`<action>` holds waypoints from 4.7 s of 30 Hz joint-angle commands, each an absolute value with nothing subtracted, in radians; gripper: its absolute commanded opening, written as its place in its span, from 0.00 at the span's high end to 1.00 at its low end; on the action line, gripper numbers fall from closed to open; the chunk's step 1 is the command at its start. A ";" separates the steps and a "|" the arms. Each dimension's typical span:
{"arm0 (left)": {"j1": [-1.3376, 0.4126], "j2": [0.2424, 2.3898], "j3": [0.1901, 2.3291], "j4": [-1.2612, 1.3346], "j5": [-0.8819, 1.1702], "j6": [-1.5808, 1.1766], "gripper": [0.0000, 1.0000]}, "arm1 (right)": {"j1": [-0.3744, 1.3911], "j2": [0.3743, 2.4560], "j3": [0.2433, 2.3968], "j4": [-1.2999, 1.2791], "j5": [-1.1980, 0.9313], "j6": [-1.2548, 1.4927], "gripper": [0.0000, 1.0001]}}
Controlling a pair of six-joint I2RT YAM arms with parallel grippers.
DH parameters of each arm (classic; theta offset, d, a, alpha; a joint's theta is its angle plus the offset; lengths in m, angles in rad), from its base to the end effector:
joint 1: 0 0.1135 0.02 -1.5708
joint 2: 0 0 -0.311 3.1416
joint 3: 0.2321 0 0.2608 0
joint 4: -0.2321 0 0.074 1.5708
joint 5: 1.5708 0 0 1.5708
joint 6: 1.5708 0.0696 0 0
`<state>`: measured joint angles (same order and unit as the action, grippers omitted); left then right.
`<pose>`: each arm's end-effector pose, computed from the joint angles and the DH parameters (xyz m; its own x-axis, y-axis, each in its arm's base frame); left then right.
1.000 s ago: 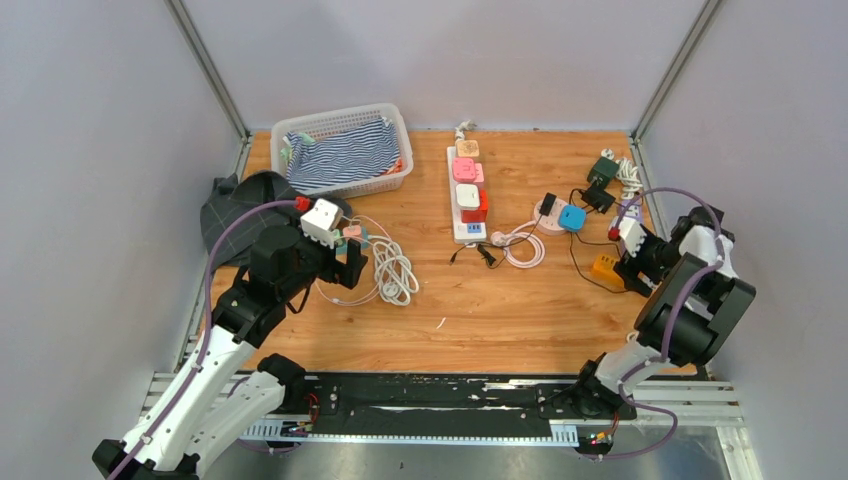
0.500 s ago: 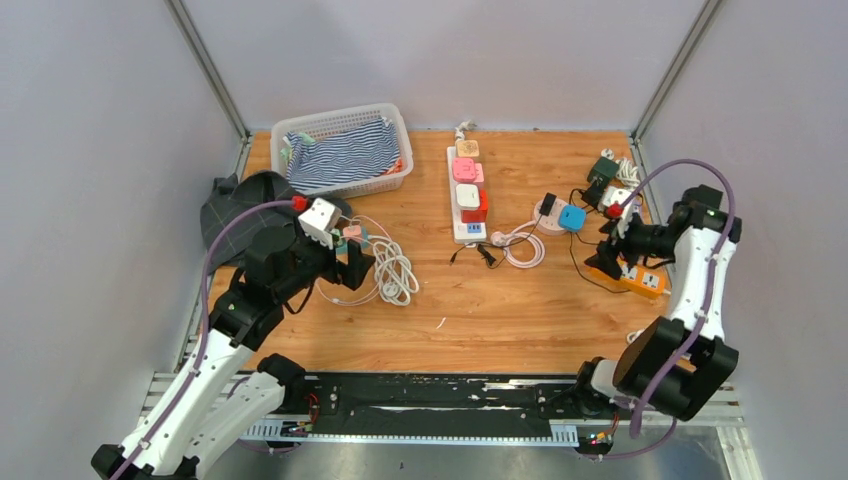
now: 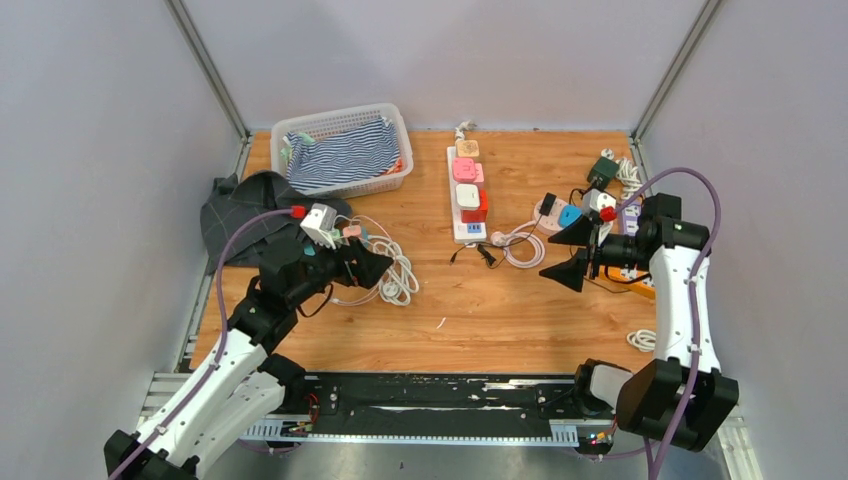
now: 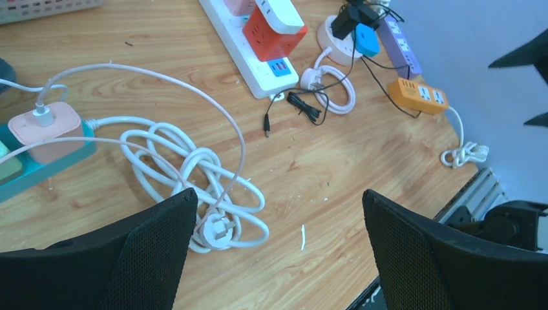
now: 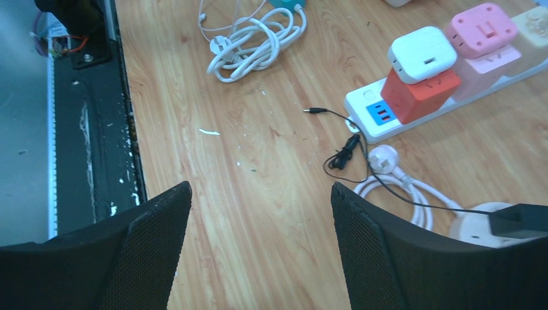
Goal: Pull the plug off the socket
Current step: Move the socket to the center of the board.
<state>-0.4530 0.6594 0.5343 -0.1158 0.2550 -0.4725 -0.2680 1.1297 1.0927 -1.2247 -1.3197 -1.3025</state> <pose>0.1459 -0.0905 0.2982 -0.4840 -0.2542 -0.8373 0.4756 0.7268 -0.4956 0.1826 0.0198 0.3583 -0.0330 -0.2394 -0.9704 -0.9436 0.3274 -0.0487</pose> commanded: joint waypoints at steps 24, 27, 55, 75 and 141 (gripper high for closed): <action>-0.451 0.866 0.912 -0.564 -0.207 0.089 0.00 | -0.256 1.092 0.963 -1.179 -1.282 -1.358 0.17; -0.451 0.860 0.870 -0.523 -0.230 0.115 0.00 | -0.258 1.121 0.965 -1.175 -1.258 -1.364 0.17; -0.356 1.248 1.109 -0.590 -0.351 0.438 0.19 | -0.202 0.992 0.917 -1.086 -1.140 -1.320 0.18; -0.180 1.328 0.826 -0.354 -0.147 0.705 0.44 | -0.163 0.963 0.911 -1.081 -1.146 -1.316 0.18; -0.323 1.534 0.972 -0.443 0.318 0.614 0.68 | -0.141 0.963 0.906 -1.086 -1.144 -1.319 0.18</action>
<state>-0.2638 1.5280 0.9257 -0.3584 0.3214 0.6628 -0.1608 0.9718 0.9161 -1.0691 -1.1431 -1.3235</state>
